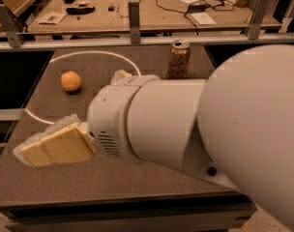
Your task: Move orange near orange can
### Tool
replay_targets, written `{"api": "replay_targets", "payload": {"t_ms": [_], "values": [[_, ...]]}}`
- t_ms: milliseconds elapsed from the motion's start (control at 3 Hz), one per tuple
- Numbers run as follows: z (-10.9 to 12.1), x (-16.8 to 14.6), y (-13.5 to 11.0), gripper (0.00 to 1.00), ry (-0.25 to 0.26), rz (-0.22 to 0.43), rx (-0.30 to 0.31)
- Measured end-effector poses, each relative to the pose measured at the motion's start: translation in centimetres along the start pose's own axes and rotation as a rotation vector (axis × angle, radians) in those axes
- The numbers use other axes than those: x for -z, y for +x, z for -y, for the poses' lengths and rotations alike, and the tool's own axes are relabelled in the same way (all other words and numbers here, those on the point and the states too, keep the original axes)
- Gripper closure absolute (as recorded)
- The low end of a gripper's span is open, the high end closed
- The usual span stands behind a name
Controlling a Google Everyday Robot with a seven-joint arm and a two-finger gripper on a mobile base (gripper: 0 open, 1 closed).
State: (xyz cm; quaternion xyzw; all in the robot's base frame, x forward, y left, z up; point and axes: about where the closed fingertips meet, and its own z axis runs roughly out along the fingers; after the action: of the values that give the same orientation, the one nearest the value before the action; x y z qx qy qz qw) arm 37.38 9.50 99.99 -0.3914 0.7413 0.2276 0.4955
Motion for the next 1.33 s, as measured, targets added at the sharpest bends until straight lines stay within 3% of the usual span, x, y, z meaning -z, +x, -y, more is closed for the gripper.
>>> {"api": "replay_targets", "payload": {"t_ms": [1000,1333], "values": [[0.0,0.0,0.0,0.0,0.0,0.0,0.0],[-0.5,-2.6,0.6,0.0,0.015,-0.004,-0.04]]}}
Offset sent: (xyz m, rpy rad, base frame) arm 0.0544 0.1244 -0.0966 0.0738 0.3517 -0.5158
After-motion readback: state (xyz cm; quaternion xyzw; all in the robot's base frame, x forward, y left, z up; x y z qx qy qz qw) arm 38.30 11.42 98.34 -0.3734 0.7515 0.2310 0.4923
